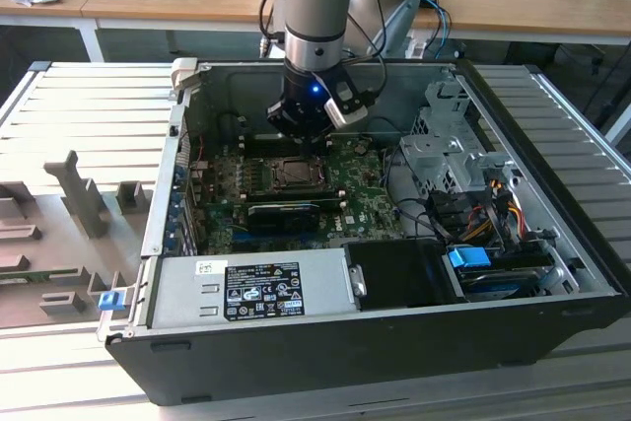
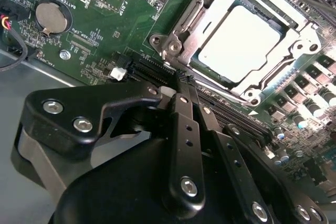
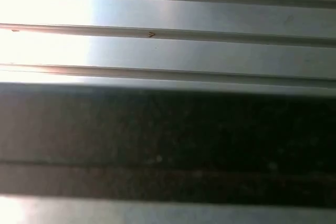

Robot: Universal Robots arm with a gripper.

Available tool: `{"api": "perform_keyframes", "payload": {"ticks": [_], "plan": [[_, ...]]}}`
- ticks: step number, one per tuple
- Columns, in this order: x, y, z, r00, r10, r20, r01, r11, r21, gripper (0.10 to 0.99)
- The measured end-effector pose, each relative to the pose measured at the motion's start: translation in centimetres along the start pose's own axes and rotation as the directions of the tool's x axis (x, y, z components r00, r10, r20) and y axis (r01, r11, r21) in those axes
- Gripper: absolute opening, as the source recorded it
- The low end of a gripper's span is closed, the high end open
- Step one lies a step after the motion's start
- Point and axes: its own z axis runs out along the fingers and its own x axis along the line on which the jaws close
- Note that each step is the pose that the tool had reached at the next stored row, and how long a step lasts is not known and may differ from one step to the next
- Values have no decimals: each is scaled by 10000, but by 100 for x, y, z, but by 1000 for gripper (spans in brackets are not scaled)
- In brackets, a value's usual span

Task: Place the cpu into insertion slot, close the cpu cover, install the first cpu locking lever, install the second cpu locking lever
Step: 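Install the first cpu locking lever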

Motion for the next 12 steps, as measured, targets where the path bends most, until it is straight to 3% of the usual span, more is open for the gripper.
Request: {"api": "perform_keyframes", "payload": {"ticks": [12], "plan": [[0,-12,26,10000,0,2,0,10000,-28,106]]}}
